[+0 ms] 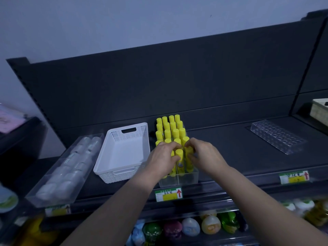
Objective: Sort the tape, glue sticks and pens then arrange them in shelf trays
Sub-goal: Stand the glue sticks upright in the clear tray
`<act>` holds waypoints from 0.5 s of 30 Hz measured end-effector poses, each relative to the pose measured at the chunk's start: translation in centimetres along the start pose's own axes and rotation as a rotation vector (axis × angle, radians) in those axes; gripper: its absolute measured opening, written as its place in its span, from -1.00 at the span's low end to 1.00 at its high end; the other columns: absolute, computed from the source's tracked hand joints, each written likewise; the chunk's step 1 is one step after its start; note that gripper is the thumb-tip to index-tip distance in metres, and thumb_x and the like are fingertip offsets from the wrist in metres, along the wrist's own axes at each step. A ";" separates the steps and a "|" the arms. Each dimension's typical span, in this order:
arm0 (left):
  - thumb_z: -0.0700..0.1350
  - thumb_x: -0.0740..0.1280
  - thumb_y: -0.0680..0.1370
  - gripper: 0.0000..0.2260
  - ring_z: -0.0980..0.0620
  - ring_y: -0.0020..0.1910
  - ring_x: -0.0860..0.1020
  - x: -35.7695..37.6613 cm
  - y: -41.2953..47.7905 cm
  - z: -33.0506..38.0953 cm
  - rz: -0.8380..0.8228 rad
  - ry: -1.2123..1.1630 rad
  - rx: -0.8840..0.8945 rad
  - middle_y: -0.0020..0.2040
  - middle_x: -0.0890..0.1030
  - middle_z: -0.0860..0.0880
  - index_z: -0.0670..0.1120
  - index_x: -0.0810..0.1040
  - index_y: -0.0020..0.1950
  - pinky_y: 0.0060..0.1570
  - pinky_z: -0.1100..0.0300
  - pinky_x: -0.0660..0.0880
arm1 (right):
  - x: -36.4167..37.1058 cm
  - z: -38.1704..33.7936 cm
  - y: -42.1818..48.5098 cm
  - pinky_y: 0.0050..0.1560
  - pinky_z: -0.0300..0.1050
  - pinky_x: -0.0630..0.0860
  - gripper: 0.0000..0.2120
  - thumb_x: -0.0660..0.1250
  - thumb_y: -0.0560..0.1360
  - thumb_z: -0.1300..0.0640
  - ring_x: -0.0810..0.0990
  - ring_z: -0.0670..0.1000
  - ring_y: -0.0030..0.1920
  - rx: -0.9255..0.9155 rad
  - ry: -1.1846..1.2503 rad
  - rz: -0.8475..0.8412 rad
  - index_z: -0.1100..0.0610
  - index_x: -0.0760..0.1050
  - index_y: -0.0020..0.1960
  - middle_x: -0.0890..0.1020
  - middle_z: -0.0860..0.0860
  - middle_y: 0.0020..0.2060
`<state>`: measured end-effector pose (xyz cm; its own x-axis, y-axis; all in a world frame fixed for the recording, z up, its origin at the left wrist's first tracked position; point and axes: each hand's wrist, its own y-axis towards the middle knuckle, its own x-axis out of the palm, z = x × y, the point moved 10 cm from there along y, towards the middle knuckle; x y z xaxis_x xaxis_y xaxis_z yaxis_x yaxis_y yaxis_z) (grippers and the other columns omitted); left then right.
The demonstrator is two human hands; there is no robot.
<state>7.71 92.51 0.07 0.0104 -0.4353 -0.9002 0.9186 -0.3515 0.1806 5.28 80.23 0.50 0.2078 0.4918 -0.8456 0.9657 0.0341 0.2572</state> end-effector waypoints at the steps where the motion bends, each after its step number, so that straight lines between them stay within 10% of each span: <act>1: 0.00 0.38 0.52 -0.65 0.00 0.12 0.51 -0.2 -0.1 -0.1 0.011 -0.001 0.002 0.18 0.51 -0.01 0.16 0.46 0.29 0.08 0.14 0.44 | 0.5 0.3 -0.1 -0.08 -0.02 0.51 -0.67 0.29 0.47 0.15 0.56 0.11 0.04 0.011 -0.015 -0.021 -0.02 0.40 0.22 0.60 0.02 0.04; 9: -0.09 0.29 0.58 -0.77 0.05 0.17 0.43 -4.7 -2.7 -1.6 0.305 -0.054 -0.028 0.15 0.53 0.02 -0.01 0.49 0.24 0.10 0.18 0.38 | 0.2 1.5 -1.3 0.09 0.05 0.51 -0.35 0.37 0.47 -0.01 0.51 0.10 0.22 0.083 0.019 0.016 0.03 0.13 0.45 0.52 0.02 0.25; 15: -0.12 0.29 0.54 -0.94 0.05 0.07 0.44 -4.1 -4.6 -4.0 0.318 -0.032 -0.112 -0.01 0.55 0.08 -0.02 0.49 0.01 -0.02 0.11 0.44 | 1.1 2.4 -3.5 -0.09 -0.06 0.45 -0.51 0.34 0.49 -0.13 0.56 0.11 0.11 0.166 -0.002 -0.021 0.11 0.29 0.26 0.56 0.06 0.15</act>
<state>5.06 99.22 1.32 0.2929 -0.5350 -0.7924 0.9088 -0.1017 0.4046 2.50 78.52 -2.44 0.1877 0.4906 -0.8509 0.9822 -0.1000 0.1590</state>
